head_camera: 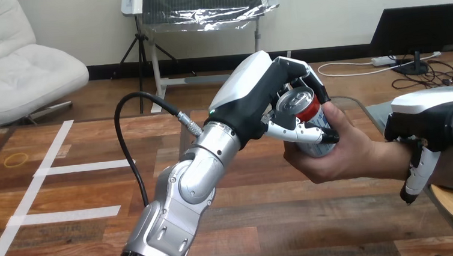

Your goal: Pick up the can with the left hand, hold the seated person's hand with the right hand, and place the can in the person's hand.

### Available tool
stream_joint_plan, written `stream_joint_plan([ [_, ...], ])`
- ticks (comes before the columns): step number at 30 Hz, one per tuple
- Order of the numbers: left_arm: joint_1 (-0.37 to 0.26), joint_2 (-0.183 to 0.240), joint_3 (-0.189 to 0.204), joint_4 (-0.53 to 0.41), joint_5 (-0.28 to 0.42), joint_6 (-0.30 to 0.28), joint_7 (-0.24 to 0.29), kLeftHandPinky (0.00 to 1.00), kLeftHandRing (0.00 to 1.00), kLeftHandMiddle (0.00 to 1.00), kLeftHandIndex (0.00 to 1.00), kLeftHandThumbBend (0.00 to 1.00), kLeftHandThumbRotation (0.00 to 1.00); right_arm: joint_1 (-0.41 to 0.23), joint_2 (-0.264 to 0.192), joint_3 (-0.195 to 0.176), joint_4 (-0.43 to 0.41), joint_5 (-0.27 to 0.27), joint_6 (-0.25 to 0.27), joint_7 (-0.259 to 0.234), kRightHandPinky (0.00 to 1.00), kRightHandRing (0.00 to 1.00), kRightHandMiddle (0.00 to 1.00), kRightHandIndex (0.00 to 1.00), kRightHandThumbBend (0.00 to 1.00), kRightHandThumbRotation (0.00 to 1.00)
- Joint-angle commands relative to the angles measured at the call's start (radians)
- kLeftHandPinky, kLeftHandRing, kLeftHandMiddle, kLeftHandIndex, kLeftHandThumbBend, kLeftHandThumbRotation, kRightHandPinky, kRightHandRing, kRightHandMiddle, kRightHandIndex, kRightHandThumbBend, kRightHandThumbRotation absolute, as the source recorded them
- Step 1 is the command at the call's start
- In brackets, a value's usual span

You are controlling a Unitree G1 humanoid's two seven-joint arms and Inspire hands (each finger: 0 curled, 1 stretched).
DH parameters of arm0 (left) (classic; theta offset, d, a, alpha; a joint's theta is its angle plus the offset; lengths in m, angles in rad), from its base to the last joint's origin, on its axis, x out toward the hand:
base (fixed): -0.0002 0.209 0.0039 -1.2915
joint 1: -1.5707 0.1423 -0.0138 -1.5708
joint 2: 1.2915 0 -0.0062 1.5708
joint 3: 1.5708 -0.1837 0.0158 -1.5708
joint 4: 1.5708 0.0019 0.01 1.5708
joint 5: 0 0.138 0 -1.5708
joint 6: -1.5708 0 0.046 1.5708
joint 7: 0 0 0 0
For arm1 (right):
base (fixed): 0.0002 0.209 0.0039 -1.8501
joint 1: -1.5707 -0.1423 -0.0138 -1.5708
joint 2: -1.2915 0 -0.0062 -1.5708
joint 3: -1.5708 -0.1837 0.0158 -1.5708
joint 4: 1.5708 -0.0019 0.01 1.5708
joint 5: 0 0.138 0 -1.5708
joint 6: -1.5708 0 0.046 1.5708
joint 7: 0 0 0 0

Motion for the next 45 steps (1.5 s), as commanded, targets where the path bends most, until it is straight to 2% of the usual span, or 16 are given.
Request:
stream_joint_plan([
  [1,-0.091,-0.064,-0.053,-0.002,0.009,0.0,-0.005,0.32,0.37,0.43,0.47,0.61,0.0,-0.183,-0.013,-0.044,-0.057,-0.017,-0.028,-0.038,0.27,0.36,0.46,0.46,0.74,0.0],
  [11,-0.076,-0.067,-0.075,-0.011,0.018,0.005,-0.013,0.33,0.38,0.45,0.46,0.61,0.0,-0.22,-0.006,-0.028,-0.049,-0.038,-0.008,0.002,0.31,0.41,0.49,0.46,0.73,0.0],
  [18,-0.065,-0.061,-0.078,-0.014,0.02,0.001,-0.014,0.33,0.38,0.46,0.46,0.61,0.0,-0.218,-0.009,-0.031,-0.049,-0.042,-0.019,0.001,0.34,0.44,0.52,0.46,0.73,0.0],
  [25,-0.061,-0.053,-0.076,-0.004,0.017,-0.013,-0.011,0.33,0.38,0.45,0.46,0.61,0.0,-0.205,-0.008,-0.04,-0.047,-0.039,-0.025,-0.006,0.32,0.43,0.51,0.46,0.72,0.0],
  [32,-0.061,-0.044,-0.073,0.0,0.008,-0.011,-0.024,0.33,0.38,0.45,0.46,0.6,0.0,-0.185,-0.011,-0.052,-0.045,-0.022,-0.042,-0.026,0.27,0.36,0.46,0.46,0.7,0.0],
  [42,-0.068,-0.022,-0.075,0.005,0.022,-0.013,-0.031,0.34,0.39,0.45,0.47,0.6,0.0,-0.17,-0.015,-0.064,-0.036,-0.002,-0.061,-0.026,0.23,0.31,0.43,0.55,0.72,0.0],
  [43,-0.07,-0.019,-0.075,0.004,0.027,-0.009,-0.032,0.35,0.4,0.46,0.47,0.6,0.0,-0.169,-0.018,-0.064,-0.035,0.0,-0.064,-0.023,0.27,0.36,0.48,0.59,0.72,0.01],
  [45,-0.073,-0.011,-0.076,0.001,0.037,-0.002,-0.036,0.36,0.4,0.46,0.47,0.6,0.0,-0.17,-0.024,-0.059,-0.033,-0.006,-0.065,-0.011,0.3,0.39,0.5,0.62,0.73,0.02],
])
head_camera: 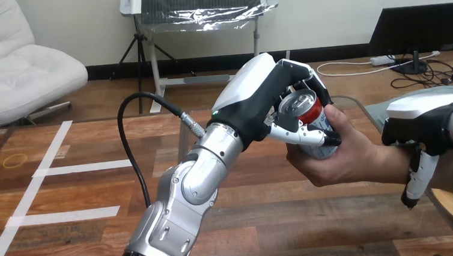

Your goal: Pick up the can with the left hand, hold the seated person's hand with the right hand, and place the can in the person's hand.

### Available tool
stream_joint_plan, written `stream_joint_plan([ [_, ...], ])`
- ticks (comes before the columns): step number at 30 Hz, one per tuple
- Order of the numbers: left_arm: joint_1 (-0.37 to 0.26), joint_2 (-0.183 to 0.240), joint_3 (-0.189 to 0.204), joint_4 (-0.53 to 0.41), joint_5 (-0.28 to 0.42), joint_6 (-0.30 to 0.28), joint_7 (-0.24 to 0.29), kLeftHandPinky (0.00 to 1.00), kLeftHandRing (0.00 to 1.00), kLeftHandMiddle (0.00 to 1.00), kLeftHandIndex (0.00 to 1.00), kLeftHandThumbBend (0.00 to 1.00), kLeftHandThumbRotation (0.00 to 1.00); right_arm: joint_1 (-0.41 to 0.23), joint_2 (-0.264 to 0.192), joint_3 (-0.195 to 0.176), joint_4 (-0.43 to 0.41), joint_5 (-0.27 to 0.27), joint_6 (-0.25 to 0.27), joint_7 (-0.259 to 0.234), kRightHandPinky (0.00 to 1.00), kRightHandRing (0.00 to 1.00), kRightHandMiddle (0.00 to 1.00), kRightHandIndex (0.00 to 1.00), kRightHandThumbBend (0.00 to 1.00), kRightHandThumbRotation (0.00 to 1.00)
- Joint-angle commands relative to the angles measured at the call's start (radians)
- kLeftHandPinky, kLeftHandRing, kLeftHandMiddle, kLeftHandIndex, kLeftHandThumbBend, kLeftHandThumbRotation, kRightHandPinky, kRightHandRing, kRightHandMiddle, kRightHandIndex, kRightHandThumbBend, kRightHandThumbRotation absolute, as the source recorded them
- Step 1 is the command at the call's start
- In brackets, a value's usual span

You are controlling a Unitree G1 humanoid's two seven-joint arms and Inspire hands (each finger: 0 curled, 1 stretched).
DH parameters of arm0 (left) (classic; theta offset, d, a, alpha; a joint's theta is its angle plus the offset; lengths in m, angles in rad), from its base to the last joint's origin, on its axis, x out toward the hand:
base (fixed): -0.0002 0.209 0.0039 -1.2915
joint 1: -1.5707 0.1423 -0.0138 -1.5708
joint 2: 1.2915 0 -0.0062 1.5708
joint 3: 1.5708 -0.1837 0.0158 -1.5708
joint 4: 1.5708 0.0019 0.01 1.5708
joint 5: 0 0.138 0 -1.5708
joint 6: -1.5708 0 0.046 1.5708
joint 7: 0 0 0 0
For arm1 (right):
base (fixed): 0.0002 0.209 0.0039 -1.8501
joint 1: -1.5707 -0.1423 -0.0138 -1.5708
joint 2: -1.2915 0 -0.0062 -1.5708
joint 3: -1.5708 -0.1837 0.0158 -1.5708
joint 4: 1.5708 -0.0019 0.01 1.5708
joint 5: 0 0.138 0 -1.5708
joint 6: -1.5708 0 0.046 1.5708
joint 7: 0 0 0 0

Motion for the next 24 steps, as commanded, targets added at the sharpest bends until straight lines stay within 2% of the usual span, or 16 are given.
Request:
stream_joint_plan([
  [1,-0.073,-0.007,-0.057,-0.001,0.032,-0.007,-0.032,0.36,0.41,0.47,0.47,0.61,0.0,-0.169,-0.028,-0.063,-0.04,0.007,-0.01,-0.022,0.34,0.44,0.54,0.64,0.72,0.04],
  [6,-0.075,0.021,-0.048,-0.015,0.046,0.007,-0.056,0.37,0.43,0.48,0.49,0.62,0.0,-0.162,-0.038,-0.059,-0.039,-0.01,-0.01,-0.018,0.5,0.61,0.69,0.74,0.73,0.1],
  [7,-0.075,0.027,-0.045,-0.018,0.047,0.009,-0.062,0.38,0.44,0.49,0.51,0.63,0.0,-0.16,-0.039,-0.06,-0.038,-0.011,-0.01,-0.019,0.56,0.67,0.74,0.77,0.73,0.12],
  [9,-0.074,0.032,-0.041,-0.022,0.05,0.011,-0.068,0.38,0.44,0.5,0.52,0.64,0.0,-0.158,-0.04,-0.061,-0.037,-0.013,-0.011,-0.021,0.6,0.72,0.77,0.79,0.73,0.14],
  [15,-0.07,0.076,-0.018,-0.041,0.053,0.014,-0.102,0.43,0.5,0.55,0.57,0.67,0.01,-0.14,-0.057,-0.072,-0.039,-0.005,-0.024,-0.023,0.69,0.81,0.85,0.84,0.75,0.18],
  [19,-0.063,0.132,0.003,-0.06,0.054,0.007,-0.129,0.46,0.53,0.58,0.6,0.69,0.02,-0.117,-0.068,-0.098,-0.054,0.011,-0.018,-0.021,0.71,0.83,0.87,0.86,0.76,0.19],
  [24,-0.056,0.177,0.029,-0.068,0.037,-0.008,-0.155,0.51,0.58,0.62,0.64,0.71,0.06,-0.106,-0.077,-0.112,-0.058,0.017,-0.012,-0.016,0.74,0.86,0.88,0.88,0.76,0.19],
])
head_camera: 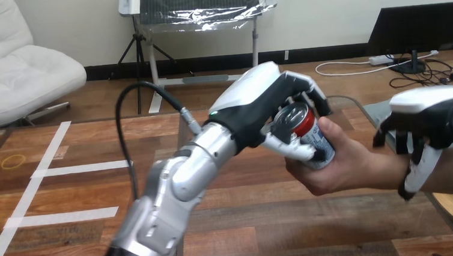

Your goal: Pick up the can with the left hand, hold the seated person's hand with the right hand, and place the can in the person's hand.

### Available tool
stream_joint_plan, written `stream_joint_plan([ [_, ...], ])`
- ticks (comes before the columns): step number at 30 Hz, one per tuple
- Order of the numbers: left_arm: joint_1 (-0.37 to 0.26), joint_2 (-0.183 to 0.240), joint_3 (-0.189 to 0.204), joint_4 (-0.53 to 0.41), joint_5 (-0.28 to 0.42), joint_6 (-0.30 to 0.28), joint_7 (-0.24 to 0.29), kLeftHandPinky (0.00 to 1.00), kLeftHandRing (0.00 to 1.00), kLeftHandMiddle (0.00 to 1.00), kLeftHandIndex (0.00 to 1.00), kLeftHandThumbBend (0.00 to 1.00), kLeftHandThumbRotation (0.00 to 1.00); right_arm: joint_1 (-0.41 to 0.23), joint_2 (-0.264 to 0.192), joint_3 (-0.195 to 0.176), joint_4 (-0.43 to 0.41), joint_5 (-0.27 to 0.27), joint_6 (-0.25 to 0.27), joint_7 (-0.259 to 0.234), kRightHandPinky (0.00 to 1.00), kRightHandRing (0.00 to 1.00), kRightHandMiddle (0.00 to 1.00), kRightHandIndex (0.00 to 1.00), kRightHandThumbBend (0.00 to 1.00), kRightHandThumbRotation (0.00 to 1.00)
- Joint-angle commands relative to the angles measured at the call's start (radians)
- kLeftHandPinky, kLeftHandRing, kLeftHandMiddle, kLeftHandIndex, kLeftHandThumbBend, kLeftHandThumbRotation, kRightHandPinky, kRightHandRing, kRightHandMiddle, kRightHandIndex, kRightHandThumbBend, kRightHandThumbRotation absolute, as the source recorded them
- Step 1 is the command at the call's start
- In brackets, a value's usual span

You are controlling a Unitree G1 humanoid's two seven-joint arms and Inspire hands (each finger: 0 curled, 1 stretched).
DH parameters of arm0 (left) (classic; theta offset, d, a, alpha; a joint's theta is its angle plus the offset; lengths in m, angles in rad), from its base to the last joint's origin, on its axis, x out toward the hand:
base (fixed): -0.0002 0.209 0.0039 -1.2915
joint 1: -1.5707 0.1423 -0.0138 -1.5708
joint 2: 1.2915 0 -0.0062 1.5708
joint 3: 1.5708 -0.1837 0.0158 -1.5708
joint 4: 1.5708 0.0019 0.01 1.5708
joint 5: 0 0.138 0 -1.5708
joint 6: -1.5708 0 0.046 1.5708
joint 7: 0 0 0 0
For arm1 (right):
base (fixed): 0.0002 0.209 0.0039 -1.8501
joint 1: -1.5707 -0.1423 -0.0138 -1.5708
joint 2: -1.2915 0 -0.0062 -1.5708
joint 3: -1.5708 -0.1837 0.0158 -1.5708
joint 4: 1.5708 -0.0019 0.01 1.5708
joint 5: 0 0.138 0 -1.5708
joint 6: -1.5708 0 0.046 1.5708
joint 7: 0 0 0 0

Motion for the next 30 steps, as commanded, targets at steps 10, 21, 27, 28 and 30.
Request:
stream_joint_plan([
  [10,-0.026,0.163,0.096,-0.035,-0.023,0.008,-0.027,0.59,0.65,0.68,0.68,0.7,0.11,-0.093,-0.094,-0.107,-0.042,0.038,0.005,-0.001,0.78,0.89,0.9,0.91,0.74,0.21],
  [21,-0.023,0.239,0.162,0.033,-0.057,-0.02,0.019,0.6,0.66,0.69,0.7,0.69,0.15,-0.082,-0.119,-0.146,-0.056,0.079,0.012,0.001,0.8,0.9,0.92,0.9,0.73,0.17],
  [27,-0.031,0.259,0.182,0.079,-0.073,-0.035,0.045,0.63,0.68,0.7,0.7,0.67,0.15,-0.086,-0.119,-0.158,-0.078,0.087,0.041,0.02,0.81,0.91,0.94,0.9,0.72,0.14],
  [28,-0.032,0.26,0.186,0.088,-0.075,-0.036,0.051,0.63,0.68,0.7,0.69,0.67,0.14,-0.088,-0.119,-0.16,-0.081,0.089,0.046,0.023,0.83,0.92,0.94,0.9,0.72,0.13],
  [30,-0.033,0.264,0.193,0.099,-0.077,-0.039,0.06,0.64,0.68,0.7,0.69,0.67,0.14,-0.089,-0.118,-0.164,-0.084,0.095,0.047,0.024,0.84,0.92,0.95,0.9,0.71,0.12],
])
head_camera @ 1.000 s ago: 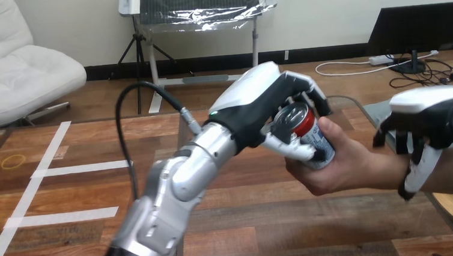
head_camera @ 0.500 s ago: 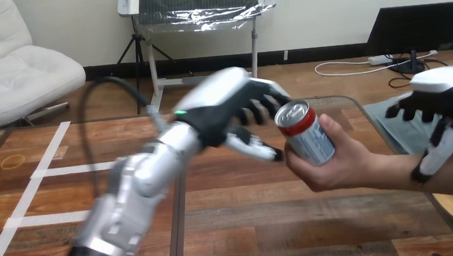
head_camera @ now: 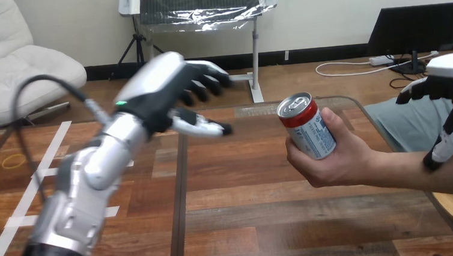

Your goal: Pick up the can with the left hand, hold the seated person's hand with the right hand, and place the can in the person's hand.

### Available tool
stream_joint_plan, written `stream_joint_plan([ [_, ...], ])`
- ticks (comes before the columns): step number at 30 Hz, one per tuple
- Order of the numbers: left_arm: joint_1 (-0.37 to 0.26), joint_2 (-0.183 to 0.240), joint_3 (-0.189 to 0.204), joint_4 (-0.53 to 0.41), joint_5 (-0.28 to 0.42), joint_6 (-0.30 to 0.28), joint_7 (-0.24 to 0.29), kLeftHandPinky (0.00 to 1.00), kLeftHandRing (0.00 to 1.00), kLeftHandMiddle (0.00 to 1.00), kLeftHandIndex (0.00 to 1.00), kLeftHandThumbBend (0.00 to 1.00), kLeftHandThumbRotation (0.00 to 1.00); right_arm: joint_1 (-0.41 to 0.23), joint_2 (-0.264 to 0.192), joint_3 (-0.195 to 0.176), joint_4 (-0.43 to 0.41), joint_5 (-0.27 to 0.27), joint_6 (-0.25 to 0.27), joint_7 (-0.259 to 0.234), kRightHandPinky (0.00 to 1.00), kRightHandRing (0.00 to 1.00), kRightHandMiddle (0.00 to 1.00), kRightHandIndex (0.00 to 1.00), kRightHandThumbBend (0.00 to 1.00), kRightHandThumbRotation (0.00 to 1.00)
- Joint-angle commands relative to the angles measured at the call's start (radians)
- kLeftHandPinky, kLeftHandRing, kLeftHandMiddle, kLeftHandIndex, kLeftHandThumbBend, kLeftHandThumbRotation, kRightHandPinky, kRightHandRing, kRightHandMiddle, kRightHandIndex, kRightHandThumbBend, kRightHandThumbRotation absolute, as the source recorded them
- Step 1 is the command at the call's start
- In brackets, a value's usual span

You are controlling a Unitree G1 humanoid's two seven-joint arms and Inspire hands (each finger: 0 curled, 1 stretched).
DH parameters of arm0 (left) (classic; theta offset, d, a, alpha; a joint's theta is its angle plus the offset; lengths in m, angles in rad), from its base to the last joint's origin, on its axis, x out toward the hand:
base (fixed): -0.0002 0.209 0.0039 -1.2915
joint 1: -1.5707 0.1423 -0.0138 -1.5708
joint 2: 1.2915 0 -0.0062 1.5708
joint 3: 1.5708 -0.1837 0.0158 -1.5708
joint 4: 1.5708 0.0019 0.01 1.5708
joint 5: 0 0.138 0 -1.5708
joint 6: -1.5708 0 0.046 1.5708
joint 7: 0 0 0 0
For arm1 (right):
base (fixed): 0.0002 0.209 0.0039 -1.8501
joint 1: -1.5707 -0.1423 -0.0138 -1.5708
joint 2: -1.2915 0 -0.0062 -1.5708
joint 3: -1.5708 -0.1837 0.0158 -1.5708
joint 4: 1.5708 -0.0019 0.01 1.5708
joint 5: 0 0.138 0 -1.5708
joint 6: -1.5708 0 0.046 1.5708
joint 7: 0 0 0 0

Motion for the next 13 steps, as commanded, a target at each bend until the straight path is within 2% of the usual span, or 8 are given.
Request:
stream_joint_plan([
  [1,-0.043,0.011,0.03,0.046,-0.025,-0.024,0.035,0.64,0.68,0.7,0.69,0.67,0.14,-0.083,-0.032,-0.043,-0.055,0.022,0.011,0.002,0.84,0.92,0.95,0.9,0.71,0.12],
  [9,-0.046,0.024,0.046,0.069,-0.038,-0.034,0.045,0.64,0.69,0.71,0.7,0.66,0.13,-0.079,-0.03,-0.061,-0.068,0.059,0.016,-0.012,0.85,0.91,0.93,0.89,0.68,0.12],
  [11,-0.043,0.029,0.052,0.076,-0.045,-0.046,0.053,0.64,0.69,0.71,0.7,0.66,0.13,-0.075,-0.021,-0.071,-0.08,0.07,0.029,-0.02,0.85,0.91,0.92,0.88,0.68,0.12],
  [13,-0.039,0.033,0.059,0.083,-0.05,-0.054,0.067,0.64,0.69,0.71,0.7,0.66,0.13,-0.066,-0.014,-0.087,-0.088,0.092,0.019,-0.041,0.84,0.9,0.91,0.88,0.67,0.11],
])
